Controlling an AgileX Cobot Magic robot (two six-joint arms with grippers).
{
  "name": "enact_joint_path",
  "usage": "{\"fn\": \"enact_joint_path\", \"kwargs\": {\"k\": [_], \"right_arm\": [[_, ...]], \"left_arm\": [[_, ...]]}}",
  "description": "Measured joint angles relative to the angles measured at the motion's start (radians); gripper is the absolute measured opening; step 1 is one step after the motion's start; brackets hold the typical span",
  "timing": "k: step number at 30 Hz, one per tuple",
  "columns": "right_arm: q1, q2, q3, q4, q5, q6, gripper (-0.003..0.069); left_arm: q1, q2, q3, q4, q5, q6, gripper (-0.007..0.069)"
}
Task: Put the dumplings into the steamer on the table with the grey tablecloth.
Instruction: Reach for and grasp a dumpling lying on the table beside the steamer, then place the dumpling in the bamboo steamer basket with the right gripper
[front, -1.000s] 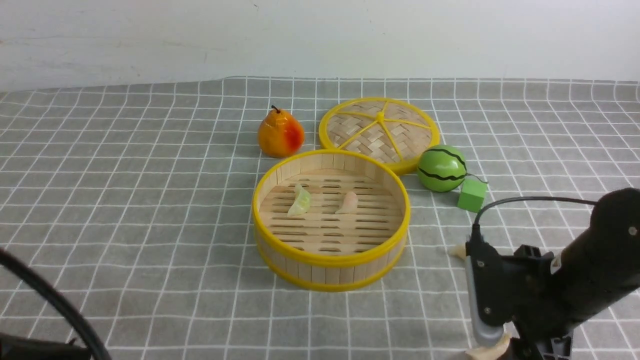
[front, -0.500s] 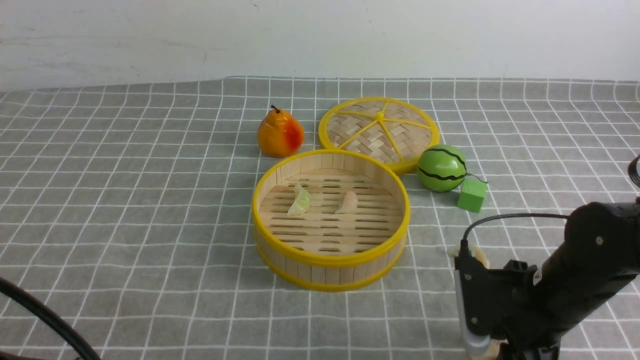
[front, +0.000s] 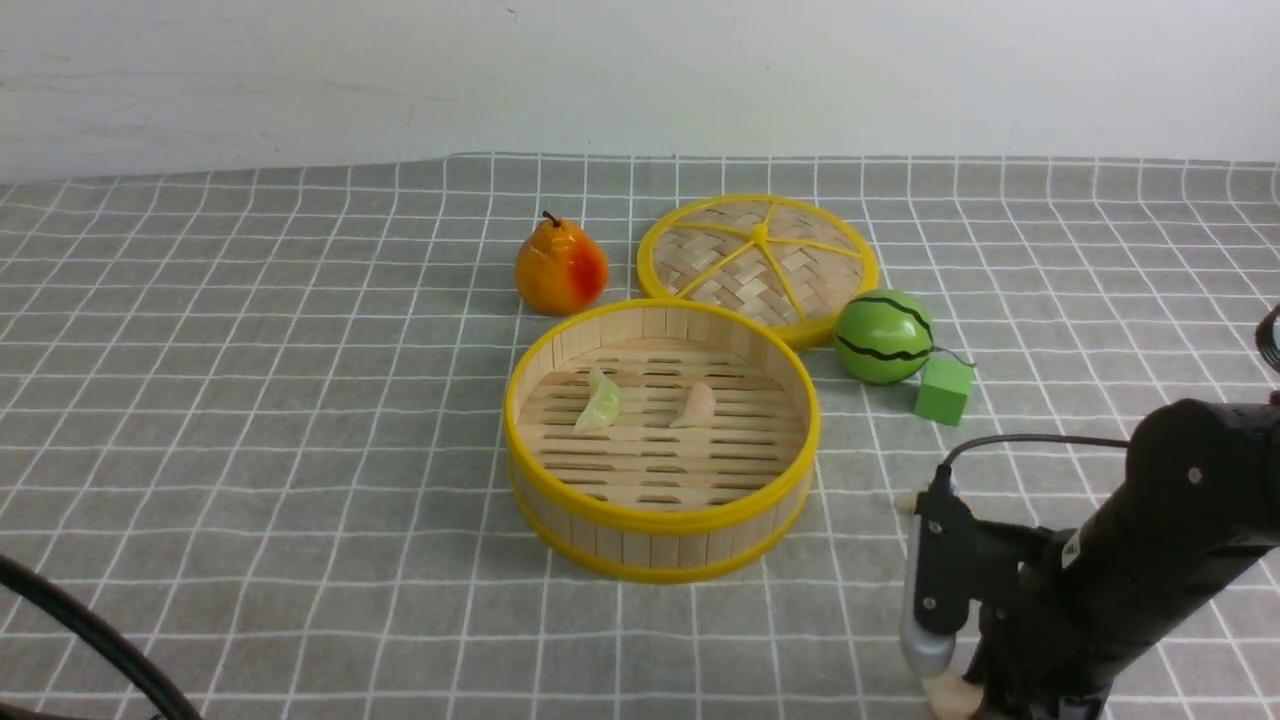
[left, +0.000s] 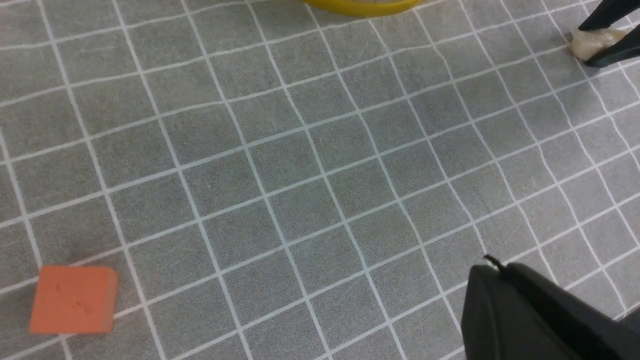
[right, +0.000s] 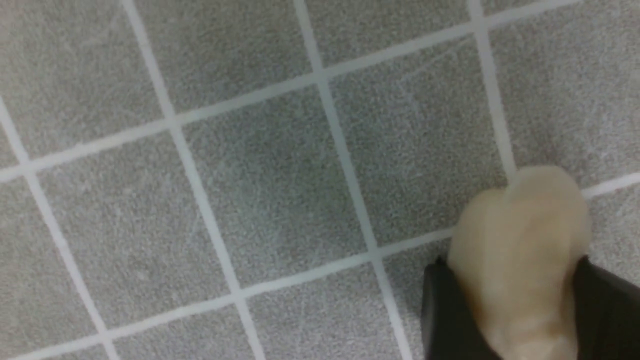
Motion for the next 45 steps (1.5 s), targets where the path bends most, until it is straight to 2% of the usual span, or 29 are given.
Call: {"fn": "enact_joint_path", "kwargs": {"k": [6,11,17,22,27,32,40,43,45], "right_arm": [[0.001,-0.002,-0.15,0.054,0.141,0.135,0.029],[0.054,0.004,-0.404,0.084,0.271,0.358,0.029],[0.193,0.134,-0.699,-0.023,0.309,0.674,0.029],[0.253,0.321,-0.9,-0.122,0.32,0.839,0.029],[0.264,0.484,-1.068,-0.15,0.324,0.915,0.0288],[0.269,0.589,-1.179,-0.156,0.365,0.937,0.0288],[0.279,0.646,-1.197,-0.158,0.393,0.937,0.0293],[0.279,0.646,-1.207,-0.158,0.4,0.946,0.0355],[0.279,0.639,-1.228,-0.16,0.435,0.972,0.0443]], "left_arm": [[0.0,0.0,0.0,0.0,0.001,0.0,-0.0014],[0.0,0.0,0.0,0.0,-0.001,0.0,-0.0014],[0.0,0.0,0.0,-0.001,-0.001,0.0,-0.0011],[0.0,0.0,0.0,-0.002,-0.001,0.0,-0.0006],[0.0,0.0,0.0,-0.002,-0.001,0.0,0.0001],[0.0,0.0,0.0,-0.002,0.001,0.0,0.0006],[0.0,0.0,0.0,-0.002,0.007,0.0,0.0006],[0.0,0.0,0.0,-0.002,0.007,0.0,0.0006],[0.0,0.0,0.0,-0.002,0.009,0.0,0.0006]]}}
